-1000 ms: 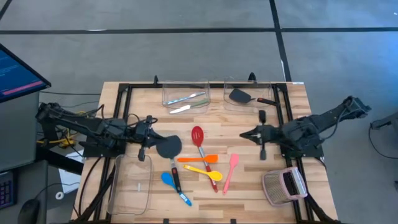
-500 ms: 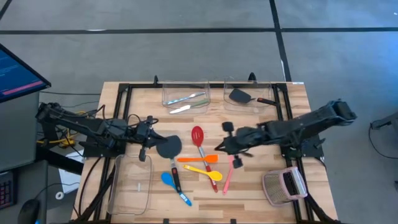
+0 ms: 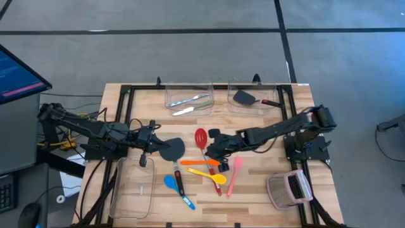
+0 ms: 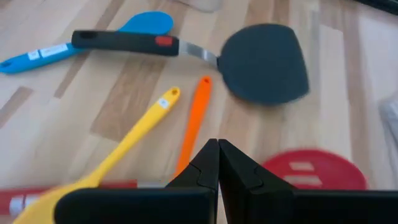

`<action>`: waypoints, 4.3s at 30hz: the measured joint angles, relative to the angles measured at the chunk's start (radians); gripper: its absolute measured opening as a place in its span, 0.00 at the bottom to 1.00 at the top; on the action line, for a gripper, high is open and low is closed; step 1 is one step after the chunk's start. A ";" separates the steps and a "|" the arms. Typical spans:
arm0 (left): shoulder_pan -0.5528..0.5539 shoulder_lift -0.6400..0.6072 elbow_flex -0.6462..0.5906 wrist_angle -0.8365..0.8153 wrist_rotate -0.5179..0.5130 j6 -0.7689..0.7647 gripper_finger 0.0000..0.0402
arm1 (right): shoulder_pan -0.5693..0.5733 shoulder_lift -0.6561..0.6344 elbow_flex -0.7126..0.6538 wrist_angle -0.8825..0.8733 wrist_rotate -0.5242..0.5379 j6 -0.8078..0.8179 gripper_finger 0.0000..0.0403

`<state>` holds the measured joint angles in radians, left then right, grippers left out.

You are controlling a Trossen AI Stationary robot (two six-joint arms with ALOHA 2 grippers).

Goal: Pick & Place Kitchen Items
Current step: Put the orange spatula into the top right transparent bin

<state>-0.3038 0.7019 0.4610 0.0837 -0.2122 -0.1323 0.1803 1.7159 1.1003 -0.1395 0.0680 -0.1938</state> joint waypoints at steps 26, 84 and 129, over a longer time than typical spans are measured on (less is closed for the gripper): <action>0.000 0.000 0.000 -0.002 0.000 0.049 0.00 | 0.001 0.191 0.178 -0.100 0.007 0.014 0.29; 0.001 0.001 0.001 -0.026 0.000 0.046 0.00 | -0.027 0.381 0.213 -0.157 -0.120 0.245 0.36; 0.003 0.014 0.001 -0.046 0.000 0.045 0.00 | 0.026 0.001 0.364 -0.587 0.160 0.229 0.06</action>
<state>-0.3012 0.7155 0.4618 0.0373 -0.2123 -0.0875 0.2061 1.7172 1.4642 -0.7263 0.2281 0.0351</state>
